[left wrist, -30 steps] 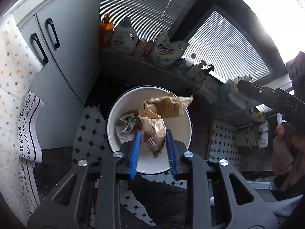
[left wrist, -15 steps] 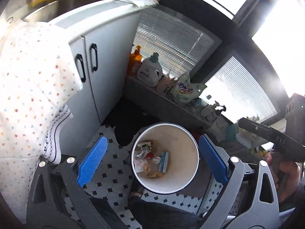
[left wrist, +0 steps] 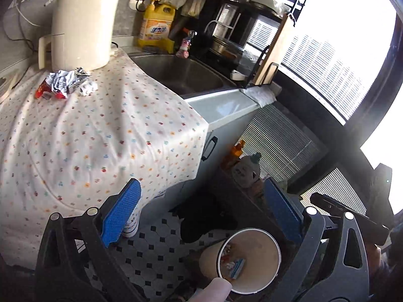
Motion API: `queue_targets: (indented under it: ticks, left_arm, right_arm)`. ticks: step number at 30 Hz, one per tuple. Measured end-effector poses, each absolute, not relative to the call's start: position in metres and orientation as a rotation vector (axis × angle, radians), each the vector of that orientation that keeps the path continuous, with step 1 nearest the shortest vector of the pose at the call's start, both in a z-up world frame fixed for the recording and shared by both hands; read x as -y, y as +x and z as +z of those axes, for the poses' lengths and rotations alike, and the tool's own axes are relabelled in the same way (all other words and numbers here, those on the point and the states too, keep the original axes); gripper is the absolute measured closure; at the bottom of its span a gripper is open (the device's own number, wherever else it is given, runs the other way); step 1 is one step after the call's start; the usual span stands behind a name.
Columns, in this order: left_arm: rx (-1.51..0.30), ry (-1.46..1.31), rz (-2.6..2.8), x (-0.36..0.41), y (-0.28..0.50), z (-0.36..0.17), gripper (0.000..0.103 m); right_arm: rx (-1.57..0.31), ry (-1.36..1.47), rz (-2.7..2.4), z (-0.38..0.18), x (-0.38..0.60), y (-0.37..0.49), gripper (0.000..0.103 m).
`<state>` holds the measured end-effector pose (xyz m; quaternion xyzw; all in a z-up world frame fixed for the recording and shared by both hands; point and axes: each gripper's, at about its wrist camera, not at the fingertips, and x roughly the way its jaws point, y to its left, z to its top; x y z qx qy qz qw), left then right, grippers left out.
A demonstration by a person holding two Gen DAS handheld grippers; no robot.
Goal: Collect trash
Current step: 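Return both tools to the counter trash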
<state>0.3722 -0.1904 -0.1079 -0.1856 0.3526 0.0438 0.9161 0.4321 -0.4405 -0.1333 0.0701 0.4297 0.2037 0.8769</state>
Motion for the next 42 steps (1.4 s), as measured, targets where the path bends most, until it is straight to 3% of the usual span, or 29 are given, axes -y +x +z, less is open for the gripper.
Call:
queue_targets:
  ticks: [20,33,42]
  left_arm:
    - [-0.57,-0.471,0.481,0.062,0.276,-0.061,0.006]
    - [-0.482,-0.516,0.479,-0.037,0.321,-0.049,0.006]
    - [-0.5,-0.532,0.399,-0.107,0.354,-0.072,0.006]
  right_arm:
    - [-0.723,-0.081,0.675,-0.086,0.242,0.426,0.008]
    - [-0.692,-0.088,0.617,-0.073,0.158,0.464,0.008]
    - [-0.76,-0.082,0.684,-0.09,0.079,0.486,0.008]
